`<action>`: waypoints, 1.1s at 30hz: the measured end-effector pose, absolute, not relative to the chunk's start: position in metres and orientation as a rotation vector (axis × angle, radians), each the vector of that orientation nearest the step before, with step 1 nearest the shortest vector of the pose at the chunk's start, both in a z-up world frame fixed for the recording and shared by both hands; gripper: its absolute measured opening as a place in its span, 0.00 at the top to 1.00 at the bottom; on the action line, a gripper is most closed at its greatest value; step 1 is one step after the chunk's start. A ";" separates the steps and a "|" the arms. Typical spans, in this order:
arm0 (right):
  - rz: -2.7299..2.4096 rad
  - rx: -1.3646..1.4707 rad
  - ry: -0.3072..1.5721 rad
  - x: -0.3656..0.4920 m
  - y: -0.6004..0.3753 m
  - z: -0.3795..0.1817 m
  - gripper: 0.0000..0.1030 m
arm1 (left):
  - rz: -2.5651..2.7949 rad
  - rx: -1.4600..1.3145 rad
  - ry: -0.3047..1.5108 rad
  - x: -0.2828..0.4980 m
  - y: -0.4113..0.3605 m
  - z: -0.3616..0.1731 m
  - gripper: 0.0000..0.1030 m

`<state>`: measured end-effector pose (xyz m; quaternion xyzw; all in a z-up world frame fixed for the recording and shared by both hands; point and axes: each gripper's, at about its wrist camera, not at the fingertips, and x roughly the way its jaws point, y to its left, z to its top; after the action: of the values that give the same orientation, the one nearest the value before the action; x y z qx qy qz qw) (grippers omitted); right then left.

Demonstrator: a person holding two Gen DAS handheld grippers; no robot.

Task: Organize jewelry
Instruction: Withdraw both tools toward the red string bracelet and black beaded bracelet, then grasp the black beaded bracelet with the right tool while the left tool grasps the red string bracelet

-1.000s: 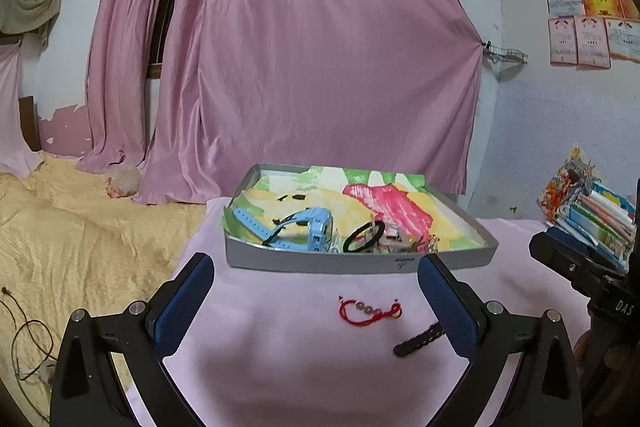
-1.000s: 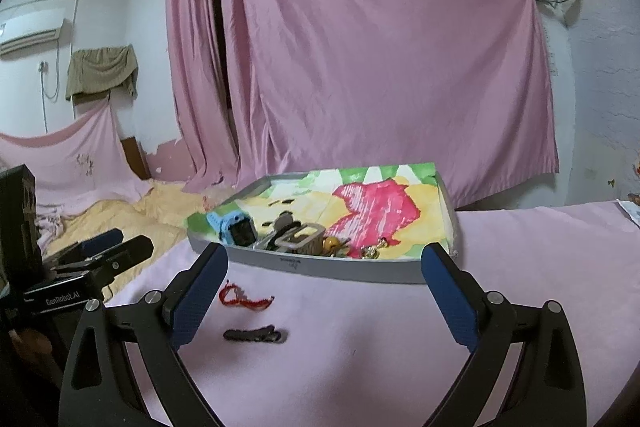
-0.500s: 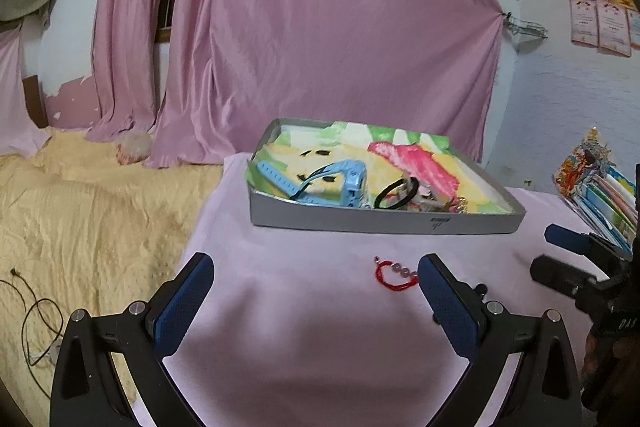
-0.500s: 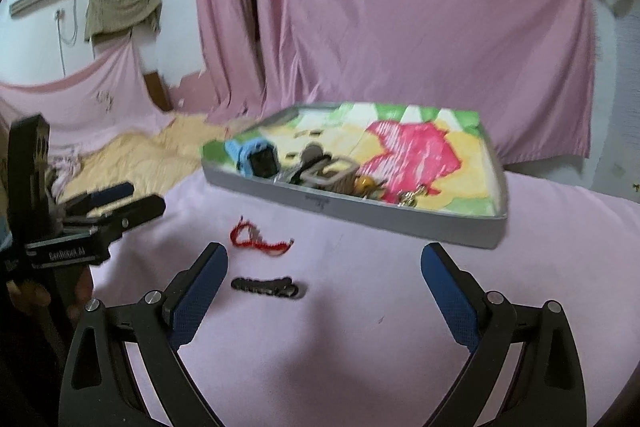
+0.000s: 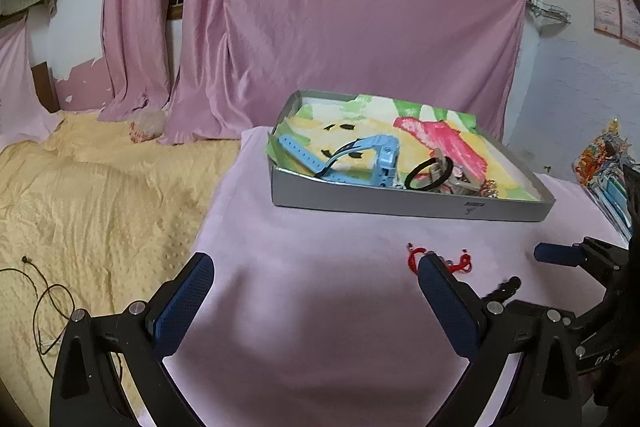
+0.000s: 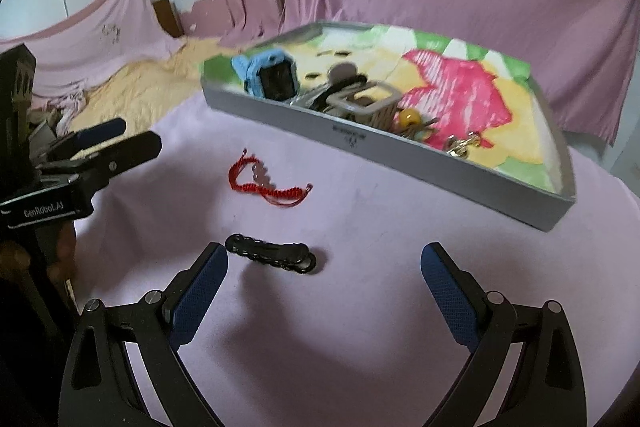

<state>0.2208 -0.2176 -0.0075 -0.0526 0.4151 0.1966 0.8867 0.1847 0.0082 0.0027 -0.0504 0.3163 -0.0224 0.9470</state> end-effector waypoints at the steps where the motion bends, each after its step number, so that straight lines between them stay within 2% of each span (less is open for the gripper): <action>1: 0.414 -0.119 0.875 0.223 -0.215 -0.008 0.08 | -0.043 -0.105 0.649 0.186 0.009 0.002 0.01; 12: 0.393 -0.186 0.917 0.239 -0.200 -0.012 0.08 | -0.066 -0.126 0.695 0.197 0.012 -0.002 0.01; 22: 0.354 -0.138 0.903 0.245 -0.216 -0.011 0.30 | -0.137 -0.116 0.740 0.206 -0.002 -0.006 0.01; 33: 0.292 -0.060 0.904 0.241 -0.245 -0.012 0.31 | -0.254 -0.044 0.809 0.213 -0.035 -0.012 0.01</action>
<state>0.2408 -0.2453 -0.0124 -0.0290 0.4349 0.1407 0.8889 0.2128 -0.0351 -0.0117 -0.0215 0.3926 -0.1231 0.9112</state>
